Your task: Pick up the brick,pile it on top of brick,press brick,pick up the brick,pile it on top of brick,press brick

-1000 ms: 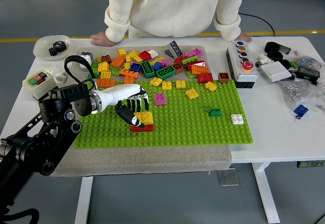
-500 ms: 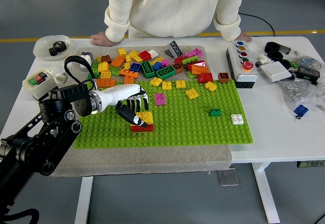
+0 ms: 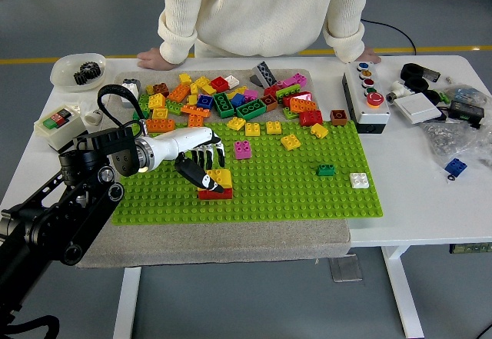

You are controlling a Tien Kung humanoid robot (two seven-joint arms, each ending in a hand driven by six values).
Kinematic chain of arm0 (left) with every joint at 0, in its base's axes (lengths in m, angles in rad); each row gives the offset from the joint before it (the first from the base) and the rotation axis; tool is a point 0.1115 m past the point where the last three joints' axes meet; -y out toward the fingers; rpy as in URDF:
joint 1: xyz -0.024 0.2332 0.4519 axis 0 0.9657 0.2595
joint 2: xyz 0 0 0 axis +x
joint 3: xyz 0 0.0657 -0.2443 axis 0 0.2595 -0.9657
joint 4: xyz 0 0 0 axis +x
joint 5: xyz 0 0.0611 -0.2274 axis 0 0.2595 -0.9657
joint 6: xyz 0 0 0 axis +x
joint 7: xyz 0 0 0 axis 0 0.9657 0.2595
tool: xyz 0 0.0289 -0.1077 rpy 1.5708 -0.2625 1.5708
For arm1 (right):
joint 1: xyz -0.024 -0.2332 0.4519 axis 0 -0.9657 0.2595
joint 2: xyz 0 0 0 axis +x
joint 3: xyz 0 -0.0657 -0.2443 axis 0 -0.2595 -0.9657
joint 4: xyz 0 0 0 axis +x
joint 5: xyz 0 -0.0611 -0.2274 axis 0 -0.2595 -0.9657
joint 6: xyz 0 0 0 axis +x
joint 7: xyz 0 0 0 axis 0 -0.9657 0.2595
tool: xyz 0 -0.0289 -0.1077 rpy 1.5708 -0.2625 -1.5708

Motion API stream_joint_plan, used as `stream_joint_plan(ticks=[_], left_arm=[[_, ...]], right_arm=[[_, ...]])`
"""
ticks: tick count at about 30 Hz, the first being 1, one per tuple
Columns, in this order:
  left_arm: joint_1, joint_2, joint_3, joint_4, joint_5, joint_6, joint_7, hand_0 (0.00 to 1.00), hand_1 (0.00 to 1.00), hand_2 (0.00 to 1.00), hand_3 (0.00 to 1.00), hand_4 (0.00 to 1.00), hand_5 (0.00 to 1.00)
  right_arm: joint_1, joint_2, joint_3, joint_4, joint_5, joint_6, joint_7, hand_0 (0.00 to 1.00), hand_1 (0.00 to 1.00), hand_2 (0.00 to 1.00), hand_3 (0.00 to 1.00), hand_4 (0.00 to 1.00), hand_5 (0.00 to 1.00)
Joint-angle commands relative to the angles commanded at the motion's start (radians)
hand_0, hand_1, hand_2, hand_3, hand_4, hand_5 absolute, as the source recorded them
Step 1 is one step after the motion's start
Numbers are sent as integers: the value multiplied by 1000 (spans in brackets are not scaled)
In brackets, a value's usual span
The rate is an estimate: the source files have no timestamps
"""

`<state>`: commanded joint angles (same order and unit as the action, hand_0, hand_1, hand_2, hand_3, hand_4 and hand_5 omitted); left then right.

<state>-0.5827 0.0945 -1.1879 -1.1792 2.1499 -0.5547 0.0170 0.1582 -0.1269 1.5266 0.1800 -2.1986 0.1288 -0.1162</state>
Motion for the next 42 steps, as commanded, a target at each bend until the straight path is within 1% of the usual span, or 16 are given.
stream_joint_plan(ticks=[26,36,42], left_arm=[[-6,0,-8,0,2,9,-15,384,405,408,488,998,313],[-8,1,-13,-4,-1,9,-17,412,420,416,489,998,311],[-7,4,-21,-21,-8,5,-18,431,437,433,495,998,312]], right_arm=[[1,-1,-2,0,7,2,1,740,652,718,582,802,339],[1,0,-1,0,9,2,1,741,652,717,582,802,339],[2,0,-1,0,12,2,1,740,652,717,582,802,339]])
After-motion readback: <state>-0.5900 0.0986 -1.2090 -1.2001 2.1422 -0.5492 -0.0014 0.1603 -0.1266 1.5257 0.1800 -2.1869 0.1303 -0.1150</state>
